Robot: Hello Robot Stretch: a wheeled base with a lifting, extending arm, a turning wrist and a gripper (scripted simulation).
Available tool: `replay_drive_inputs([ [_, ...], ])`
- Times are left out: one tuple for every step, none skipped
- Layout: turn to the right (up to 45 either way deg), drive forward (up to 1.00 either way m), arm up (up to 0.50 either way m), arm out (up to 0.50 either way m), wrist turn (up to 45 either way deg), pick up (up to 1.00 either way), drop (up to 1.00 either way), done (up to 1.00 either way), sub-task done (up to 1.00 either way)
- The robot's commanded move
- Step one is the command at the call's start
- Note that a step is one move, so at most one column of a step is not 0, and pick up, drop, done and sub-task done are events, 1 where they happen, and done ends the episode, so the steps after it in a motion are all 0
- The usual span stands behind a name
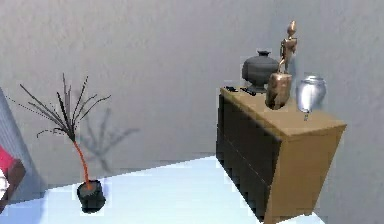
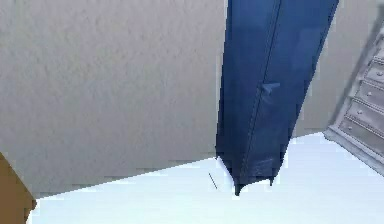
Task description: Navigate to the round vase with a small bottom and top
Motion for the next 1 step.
replay_drive_inputs([
  [-3.0,0.00,0.00,0.00,0.0,0.00,0.00,0.00,0.00],
])
